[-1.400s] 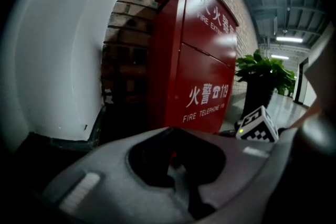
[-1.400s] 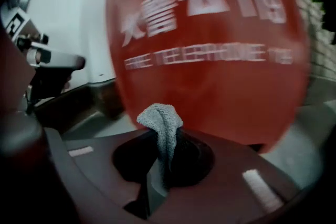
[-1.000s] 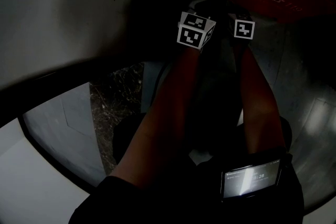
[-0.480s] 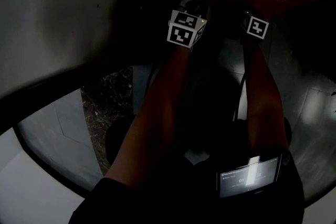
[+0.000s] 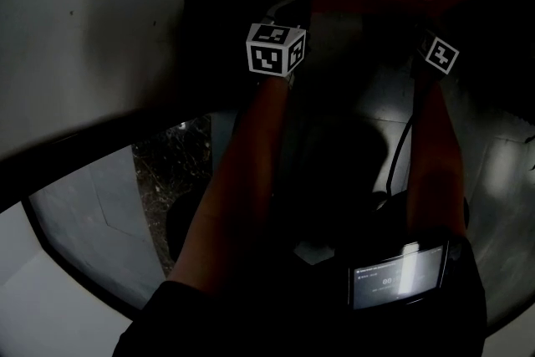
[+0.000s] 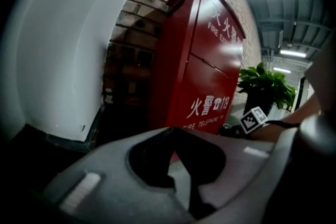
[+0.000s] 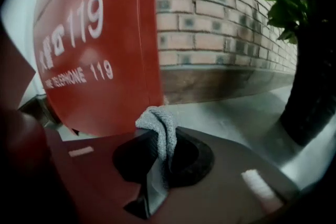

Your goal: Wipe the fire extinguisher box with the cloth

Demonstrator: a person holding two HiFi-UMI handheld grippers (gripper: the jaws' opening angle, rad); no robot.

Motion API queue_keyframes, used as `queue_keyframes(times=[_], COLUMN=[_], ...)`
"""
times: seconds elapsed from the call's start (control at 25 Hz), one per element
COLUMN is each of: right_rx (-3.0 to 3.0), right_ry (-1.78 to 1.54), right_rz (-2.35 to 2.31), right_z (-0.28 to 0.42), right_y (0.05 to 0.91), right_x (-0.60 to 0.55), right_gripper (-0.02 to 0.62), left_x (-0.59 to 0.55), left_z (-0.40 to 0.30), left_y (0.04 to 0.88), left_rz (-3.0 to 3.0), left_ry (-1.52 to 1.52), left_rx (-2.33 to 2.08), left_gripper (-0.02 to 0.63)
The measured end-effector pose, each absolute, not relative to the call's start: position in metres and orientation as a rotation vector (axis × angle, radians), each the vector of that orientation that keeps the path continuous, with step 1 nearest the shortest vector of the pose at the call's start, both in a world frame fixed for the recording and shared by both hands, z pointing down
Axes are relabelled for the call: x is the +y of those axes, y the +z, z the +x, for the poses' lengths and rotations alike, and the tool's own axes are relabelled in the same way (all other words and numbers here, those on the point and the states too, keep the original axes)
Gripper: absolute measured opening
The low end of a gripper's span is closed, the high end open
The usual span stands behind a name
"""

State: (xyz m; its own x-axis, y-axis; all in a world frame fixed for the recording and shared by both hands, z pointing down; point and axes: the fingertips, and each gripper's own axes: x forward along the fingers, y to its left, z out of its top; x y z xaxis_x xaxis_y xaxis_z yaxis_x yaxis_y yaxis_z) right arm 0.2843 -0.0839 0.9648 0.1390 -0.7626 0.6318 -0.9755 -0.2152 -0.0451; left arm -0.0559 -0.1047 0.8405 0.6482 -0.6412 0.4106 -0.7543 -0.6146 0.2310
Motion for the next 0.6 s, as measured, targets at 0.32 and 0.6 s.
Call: queue_keyframes(times=[0.32,0.6], right_rx=[-2.136,-2.658], right_ry=[0.669,0.216], right_rz=[1.828,1.628], right_z=[0.193,0.095], right_y=[0.842,0.619], right_x=[-0.068,-0.044], right_gripper=[0.035,0.035], left_x=[-0.087,-0.033], left_z=[-0.021,0.005], left_y=[0.77,0.623], left_rz=[2.604,2.826], left_ry=[0.483,0.135], left_rx=[-1.014,-0.852], left_gripper=[0.0,0.0])
